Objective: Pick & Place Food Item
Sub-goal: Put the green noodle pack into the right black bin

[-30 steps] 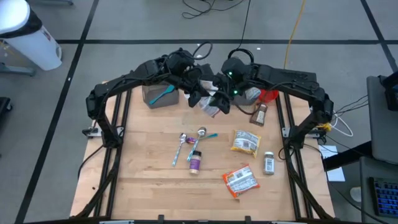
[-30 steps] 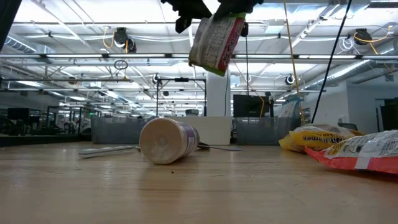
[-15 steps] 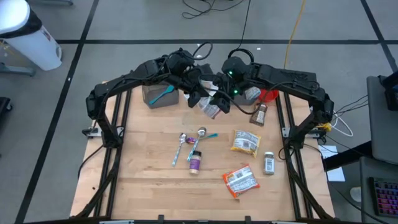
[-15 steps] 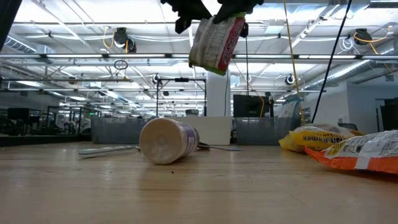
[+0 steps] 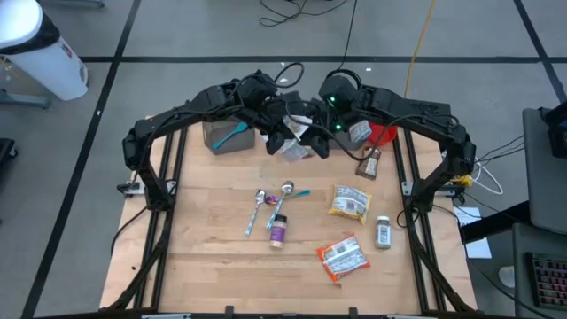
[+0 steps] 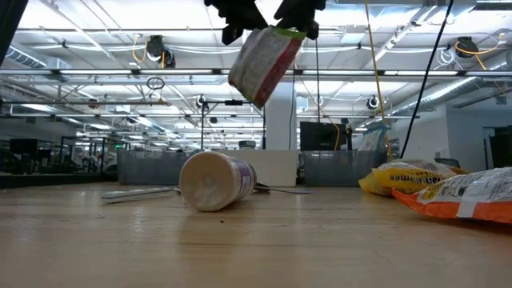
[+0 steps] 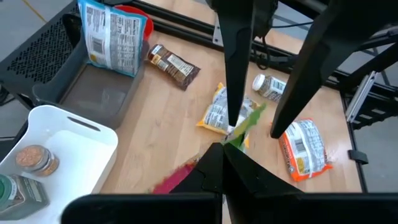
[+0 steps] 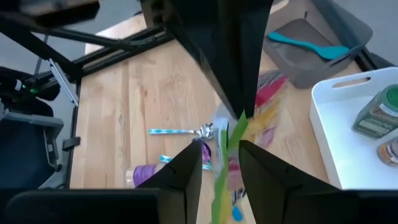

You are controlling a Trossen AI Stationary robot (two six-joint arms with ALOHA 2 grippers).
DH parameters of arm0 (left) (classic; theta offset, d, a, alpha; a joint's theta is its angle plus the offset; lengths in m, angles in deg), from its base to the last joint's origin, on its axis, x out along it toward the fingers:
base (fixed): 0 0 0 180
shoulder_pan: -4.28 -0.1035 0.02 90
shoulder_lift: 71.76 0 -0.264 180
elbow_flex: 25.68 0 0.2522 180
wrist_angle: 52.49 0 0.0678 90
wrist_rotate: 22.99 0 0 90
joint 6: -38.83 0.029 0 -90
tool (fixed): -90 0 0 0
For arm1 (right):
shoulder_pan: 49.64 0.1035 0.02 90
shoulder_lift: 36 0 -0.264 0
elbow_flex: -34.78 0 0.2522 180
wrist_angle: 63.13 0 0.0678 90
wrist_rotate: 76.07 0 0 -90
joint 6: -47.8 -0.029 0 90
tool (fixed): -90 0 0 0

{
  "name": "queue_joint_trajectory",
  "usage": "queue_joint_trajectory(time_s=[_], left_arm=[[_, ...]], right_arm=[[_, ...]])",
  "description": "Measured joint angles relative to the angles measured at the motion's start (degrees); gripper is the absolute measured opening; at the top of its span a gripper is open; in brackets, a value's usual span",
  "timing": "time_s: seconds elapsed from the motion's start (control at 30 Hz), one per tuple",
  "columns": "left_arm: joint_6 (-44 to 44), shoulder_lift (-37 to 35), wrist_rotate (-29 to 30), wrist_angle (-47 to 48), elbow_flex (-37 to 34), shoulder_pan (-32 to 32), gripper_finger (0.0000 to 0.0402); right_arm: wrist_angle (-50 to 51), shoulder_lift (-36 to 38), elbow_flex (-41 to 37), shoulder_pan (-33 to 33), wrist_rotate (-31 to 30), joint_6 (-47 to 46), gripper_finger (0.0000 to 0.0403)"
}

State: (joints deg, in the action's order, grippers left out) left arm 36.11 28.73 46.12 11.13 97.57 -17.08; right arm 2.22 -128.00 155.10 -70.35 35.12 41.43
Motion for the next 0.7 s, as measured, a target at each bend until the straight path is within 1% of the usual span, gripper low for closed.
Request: queue_joint_trajectory(time_s=[0.37, 0.7], left_arm=[[0.0, 0.0, 0.0, -0.3, 0.0, 0.1, 0.0002], [0.0, 0.0, -0.1, -1.3, 0.0, 0.1, 0.0001]], right_arm=[[1.4, 0.0, 0.0, 0.0, -0.3, 0.2, 0.0100], [2.0, 0.0, 0.0, 0.0, -3.1, 1.3, 0.0100]])
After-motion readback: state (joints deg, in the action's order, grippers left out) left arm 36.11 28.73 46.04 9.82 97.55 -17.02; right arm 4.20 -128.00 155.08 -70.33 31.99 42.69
